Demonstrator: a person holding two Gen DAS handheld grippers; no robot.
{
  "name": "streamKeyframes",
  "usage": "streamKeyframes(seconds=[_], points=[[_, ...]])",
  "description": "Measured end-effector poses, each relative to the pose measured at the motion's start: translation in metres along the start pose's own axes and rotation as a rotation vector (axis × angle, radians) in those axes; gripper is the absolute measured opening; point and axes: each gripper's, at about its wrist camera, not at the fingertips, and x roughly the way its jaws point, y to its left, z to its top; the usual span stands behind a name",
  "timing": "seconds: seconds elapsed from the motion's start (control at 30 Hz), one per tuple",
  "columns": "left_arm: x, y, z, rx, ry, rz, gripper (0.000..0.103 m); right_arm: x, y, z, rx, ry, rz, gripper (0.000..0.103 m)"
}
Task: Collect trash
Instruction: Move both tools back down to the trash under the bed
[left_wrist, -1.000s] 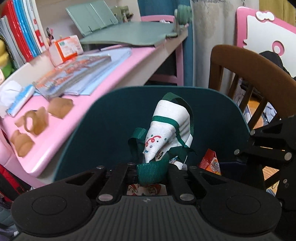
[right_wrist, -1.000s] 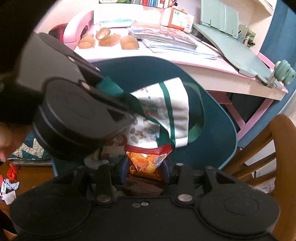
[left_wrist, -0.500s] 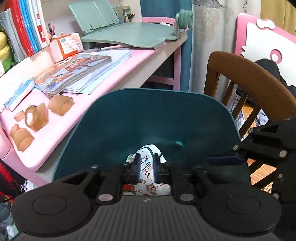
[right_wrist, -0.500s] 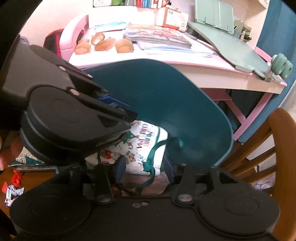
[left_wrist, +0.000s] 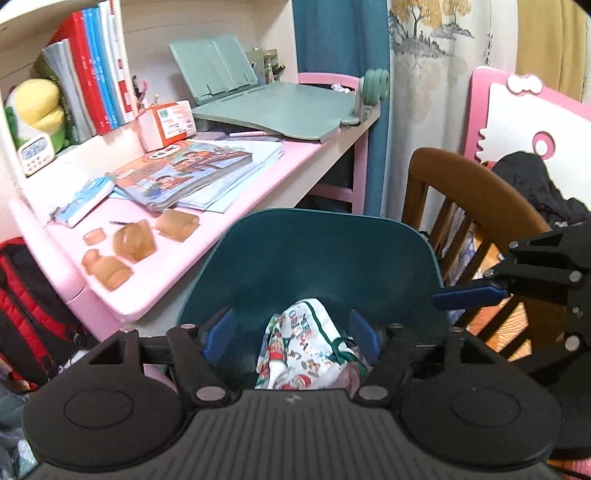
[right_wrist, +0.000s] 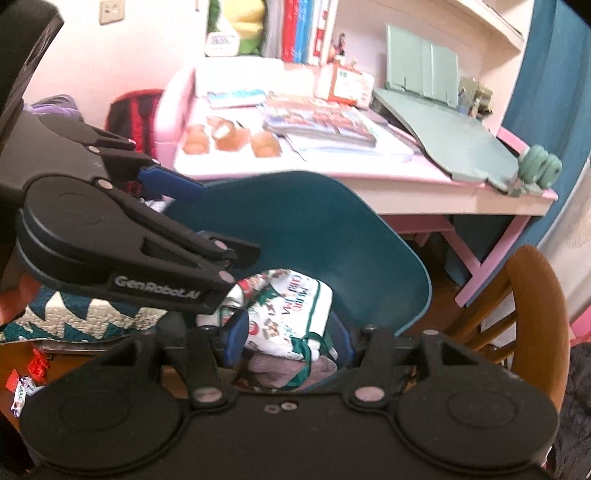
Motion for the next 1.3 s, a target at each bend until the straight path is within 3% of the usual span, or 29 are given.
streamKeyframes(seconds=[0.3,0.7,0.83,1.03,1.3], points=[[-0.072,0.024,-0.036,-0.028,-0.044,0.019,0.078,-0.033,0.039,0.002,-0.047,-0.055,0.053,0.048],[-0.159,0.09,-0.117,-0.156,-0.071,0.14,0.083,-0.05,0.136,0.009,-0.172,-0.09,0.215,0.049],[-0.186,0.125,-0.155,-0.236,-0.069,0.196,0.084,-0.04,0.177,0.01,-0.219,-0.085,0.286,0.049],[-0.217,0.183,-0.225,-0.368,-0.066,0.294,0.097,-0.012,0.251,0.003,-0.296,-0.062,0.428,0.049],[-0.231,0.253,-0.327,-0.473,-0.032,0.466,0.101,0.051,0.355,-0.019,-0.369,-0.006,0.6,0.049]])
